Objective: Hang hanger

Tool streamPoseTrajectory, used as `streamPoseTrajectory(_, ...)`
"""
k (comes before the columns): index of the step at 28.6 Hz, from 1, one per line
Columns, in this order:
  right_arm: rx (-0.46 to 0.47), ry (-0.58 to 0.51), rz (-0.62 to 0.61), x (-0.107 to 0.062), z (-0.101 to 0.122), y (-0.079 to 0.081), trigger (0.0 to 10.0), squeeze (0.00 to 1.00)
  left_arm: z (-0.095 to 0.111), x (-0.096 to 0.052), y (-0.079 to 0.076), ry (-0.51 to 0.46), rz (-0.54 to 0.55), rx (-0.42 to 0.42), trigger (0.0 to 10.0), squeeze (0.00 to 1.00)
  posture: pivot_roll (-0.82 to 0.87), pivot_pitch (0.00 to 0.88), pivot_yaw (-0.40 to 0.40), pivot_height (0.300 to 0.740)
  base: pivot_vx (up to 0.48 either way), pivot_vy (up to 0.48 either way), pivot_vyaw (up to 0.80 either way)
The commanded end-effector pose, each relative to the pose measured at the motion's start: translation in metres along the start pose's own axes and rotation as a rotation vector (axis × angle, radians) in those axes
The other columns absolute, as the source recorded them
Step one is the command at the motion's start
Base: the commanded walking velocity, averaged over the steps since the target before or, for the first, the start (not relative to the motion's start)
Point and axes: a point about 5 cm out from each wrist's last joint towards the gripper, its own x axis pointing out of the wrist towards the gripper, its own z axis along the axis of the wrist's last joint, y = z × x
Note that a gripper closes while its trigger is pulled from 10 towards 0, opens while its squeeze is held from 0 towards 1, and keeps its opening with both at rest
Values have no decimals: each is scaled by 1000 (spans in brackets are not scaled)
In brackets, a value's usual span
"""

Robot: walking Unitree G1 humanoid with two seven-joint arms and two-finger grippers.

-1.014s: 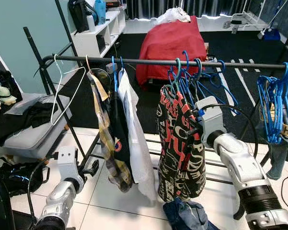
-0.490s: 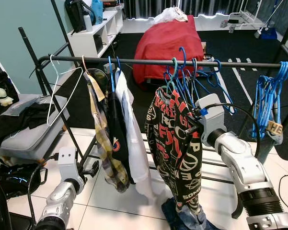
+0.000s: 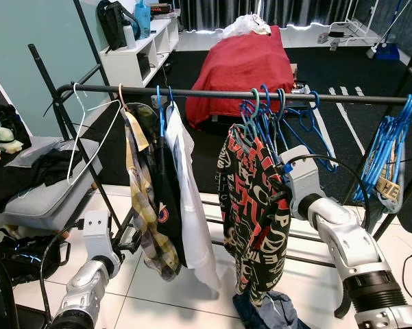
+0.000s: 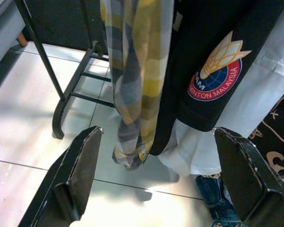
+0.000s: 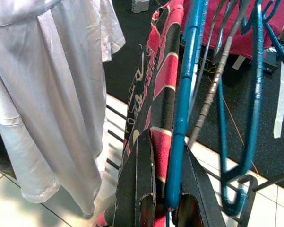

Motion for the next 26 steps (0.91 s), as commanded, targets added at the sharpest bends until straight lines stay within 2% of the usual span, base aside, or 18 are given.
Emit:
streamPoseTrajectory(1, 48, 99, 25, -1, -23, 2, 0, 0, -1, -1, 3, 9, 7, 10, 10000, 0, -132, 56, 56, 740, 0, 0, 0)
streamPoseTrajectory(2, 48, 99, 25, -1, -23, 2, 0, 0, -1, -1, 3, 9, 7, 10, 10000, 0, -132, 56, 56, 740, 0, 0, 0)
streamPoseTrajectory(3, 103, 91, -8, -1, -20, -13, 0, 0, -2, -1, 3, 10, 6, 10, 10000, 0, -127, 59, 56, 740, 0, 0, 0)
streamPoseTrajectory(5, 103, 91, -8, -1, -20, -13, 0, 0, -2, -1, 3, 10, 6, 10, 10000, 0, -127, 59, 56, 740, 0, 0, 0)
streamPoseTrajectory(6, 157, 73, -35, -1, -16, -30, 0, 0, -3, -2, 4, 12, 6, 12, 10000, 0, -120, 65, 55, 740, 0, 0, 0)
streamPoseTrajectory(7, 157, 73, -35, -1, -16, -30, 0, 0, -3, -2, 4, 12, 6, 12, 10000, 0, -120, 65, 55, 740, 0, 0, 0)
streamPoseTrajectory(8, 205, 58, -51, 0, -12, -42, 0, 0, -4, -3, 5, 12, 7, 13, 10000, 0, -117, 67, 55, 740, 0, 0, 0)
streamPoseTrajectory(9, 205, 58, -51, 0, -12, -42, 0, 0, -4, -3, 5, 12, 7, 13, 10000, 0, -117, 67, 55, 740, 0, 0, 0)
streamPoseTrajectory(10, 255, 43, -63, 0, -6, -55, 0, 0, -4, -5, 6, 13, 9, 15, 10000, 0, -112, 73, 56, 740, 0, 0, 0)
streamPoseTrajectory(11, 255, 43, -63, 0, -6, -55, 0, 0, -4, -5, 6, 13, 9, 15, 10000, 0, -112, 73, 56, 740, 0, 0, 0)
streamPoseTrajectory(13, 312, 36, -81, 0, -1, -68, 0, 0, -5, -7, 9, 15, 11, 18, 10000, 0, -109, 77, 57, 740, 0, 0, 0)
streamPoseTrajectory(14, 296, 25, -78, 1, 1, -70, 0, 0, -5, -7, 9, 16, 12, 20, 10000, 0, -106, 79, 57, 740, 0, 0, 0)
streamPoseTrajectory(20, 243, -36, -34, 1, 10, -66, 0, 0, -6, -7, 10, 16, 12, 21, 10000, 0, -107, 80, 59, 740, 0, 0, 0)
streamPoseTrajectory(21, 197, -107, 21, 0, 19, -59, 0, 0, -6, -7, 9, 16, 12, 21, 10000, 0, -107, 80, 59, 740, 0, 0, 0)
streamPoseTrajectory(22, 197, -107, 21, 0, 19, -59, 0, 0, -6, -7, 9, 16, 12, 21, 10000, 0, -107, 80, 59, 740, 0, 0, 0)
streamPoseTrajectory(23, 169, -228, 129, -3, 34, -45, 0, 0, -5, -6, 8, 17, 11, 20, 10000, 0, -114, 78, 62, 740, 0, 0, 0)
streamPoseTrajectory(25, 127, -374, 282, -13, 53, -25, 0, 0, -5, -5, 6, 17, 9, 19, 10000, 0, -121, 74, 60, 740, 0, 0, 0)
streamPoseTrajectory(26, 127, -374, 282, -13, 53, -25, 0, 0, -5, -5, 6, 17, 9, 19, 10000, 0, -121, 74, 60, 740, 0, 0, 0)
